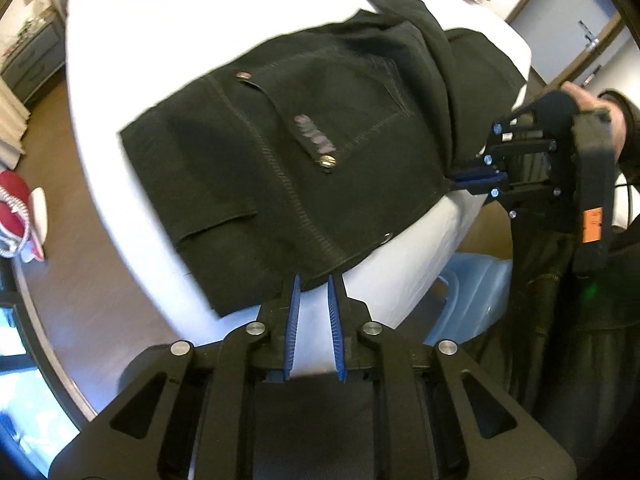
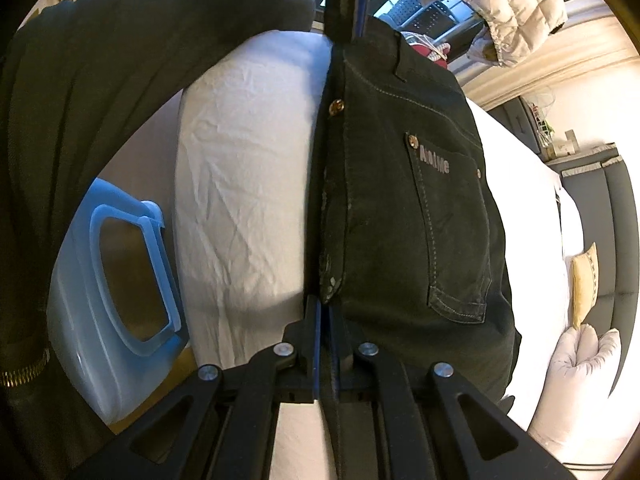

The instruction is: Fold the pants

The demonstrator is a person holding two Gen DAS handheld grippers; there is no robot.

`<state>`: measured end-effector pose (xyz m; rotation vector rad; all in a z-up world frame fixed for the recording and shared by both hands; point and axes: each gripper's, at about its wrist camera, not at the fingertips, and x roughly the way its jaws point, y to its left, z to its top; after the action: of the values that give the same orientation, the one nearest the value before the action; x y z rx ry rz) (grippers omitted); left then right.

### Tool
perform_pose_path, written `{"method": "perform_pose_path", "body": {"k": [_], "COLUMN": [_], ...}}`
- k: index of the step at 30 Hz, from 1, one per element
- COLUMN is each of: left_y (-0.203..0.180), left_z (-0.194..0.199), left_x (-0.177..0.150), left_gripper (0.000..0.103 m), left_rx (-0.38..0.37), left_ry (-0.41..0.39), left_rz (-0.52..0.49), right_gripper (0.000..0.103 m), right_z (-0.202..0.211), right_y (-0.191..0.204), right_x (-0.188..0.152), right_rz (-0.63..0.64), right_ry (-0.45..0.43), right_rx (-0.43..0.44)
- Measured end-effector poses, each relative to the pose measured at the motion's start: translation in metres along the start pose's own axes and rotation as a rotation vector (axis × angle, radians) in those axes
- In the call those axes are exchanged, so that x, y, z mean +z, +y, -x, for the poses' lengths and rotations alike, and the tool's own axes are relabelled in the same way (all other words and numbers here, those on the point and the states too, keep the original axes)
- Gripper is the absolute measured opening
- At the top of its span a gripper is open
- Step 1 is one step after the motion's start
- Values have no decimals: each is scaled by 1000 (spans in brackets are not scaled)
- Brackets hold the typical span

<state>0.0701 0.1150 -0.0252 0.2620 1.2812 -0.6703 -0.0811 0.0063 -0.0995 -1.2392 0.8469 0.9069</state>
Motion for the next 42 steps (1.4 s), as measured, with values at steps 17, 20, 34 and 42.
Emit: {"method": "perform_pose_path", "body": {"k": [17, 20, 34, 42], "left_y": [-32, -33, -45, -43], "left_z": [-81, -73, -100, -103], "left_x": [69, 69, 105, 106], "left_gripper": [14, 14, 14, 14], "left_rx": [-80, -74, -161, -165], "left_ry": [-76, -77, -120, -108], "left_rz": [162, 177, 289, 311], "right_gripper": [63, 61, 67, 69], "right_z": [6, 21, 34, -72], "right_y": [0, -11, -242, -338], "right_x": [-8, -24, -231, -267], "right_rz": [-279, -434, -1545, -1759], "right_ry": [-66, -129, -242, 37], "right_rx": [87, 127, 3, -60]}}
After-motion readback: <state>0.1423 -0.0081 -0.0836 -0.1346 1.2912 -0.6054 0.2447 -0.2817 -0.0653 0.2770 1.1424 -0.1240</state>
